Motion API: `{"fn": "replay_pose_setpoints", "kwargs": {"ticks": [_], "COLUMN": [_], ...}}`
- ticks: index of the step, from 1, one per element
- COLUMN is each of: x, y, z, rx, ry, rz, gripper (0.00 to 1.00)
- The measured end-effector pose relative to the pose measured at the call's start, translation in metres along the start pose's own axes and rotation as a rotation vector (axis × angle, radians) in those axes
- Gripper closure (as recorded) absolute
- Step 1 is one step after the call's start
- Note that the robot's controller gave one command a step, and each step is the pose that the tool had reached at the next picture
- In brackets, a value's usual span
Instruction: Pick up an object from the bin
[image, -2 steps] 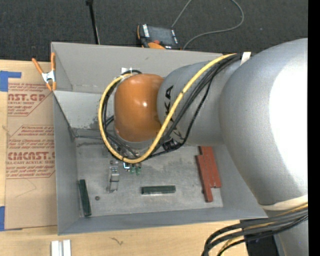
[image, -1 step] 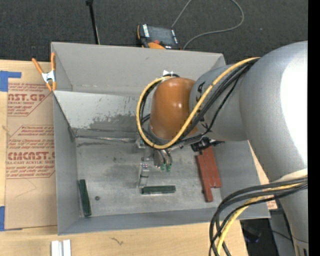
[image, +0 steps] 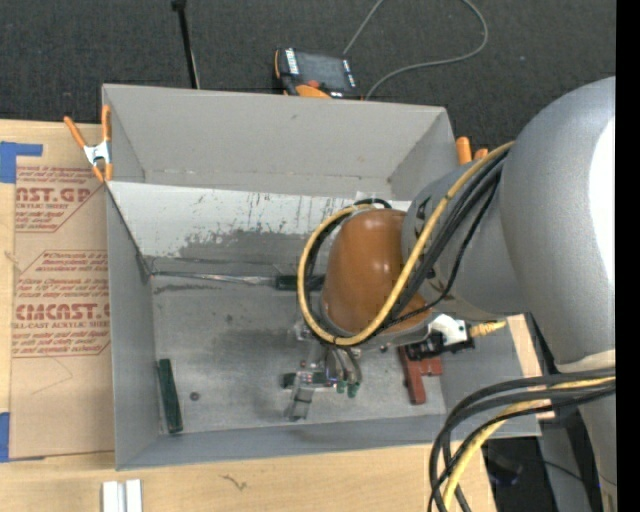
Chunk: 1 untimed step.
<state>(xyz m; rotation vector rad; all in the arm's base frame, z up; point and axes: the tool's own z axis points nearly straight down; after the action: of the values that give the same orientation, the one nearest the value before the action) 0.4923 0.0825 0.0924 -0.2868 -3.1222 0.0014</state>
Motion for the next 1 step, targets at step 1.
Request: {"fn": "replay_pose_setpoints", "kwargs": {"ticks": [1], "x": [-0.0066], "y": [-0.0465], "z": [0.0244], "rx": [0.001], "ry": [-0.003], "rz": [0.052], "gripper": [0.0]}}
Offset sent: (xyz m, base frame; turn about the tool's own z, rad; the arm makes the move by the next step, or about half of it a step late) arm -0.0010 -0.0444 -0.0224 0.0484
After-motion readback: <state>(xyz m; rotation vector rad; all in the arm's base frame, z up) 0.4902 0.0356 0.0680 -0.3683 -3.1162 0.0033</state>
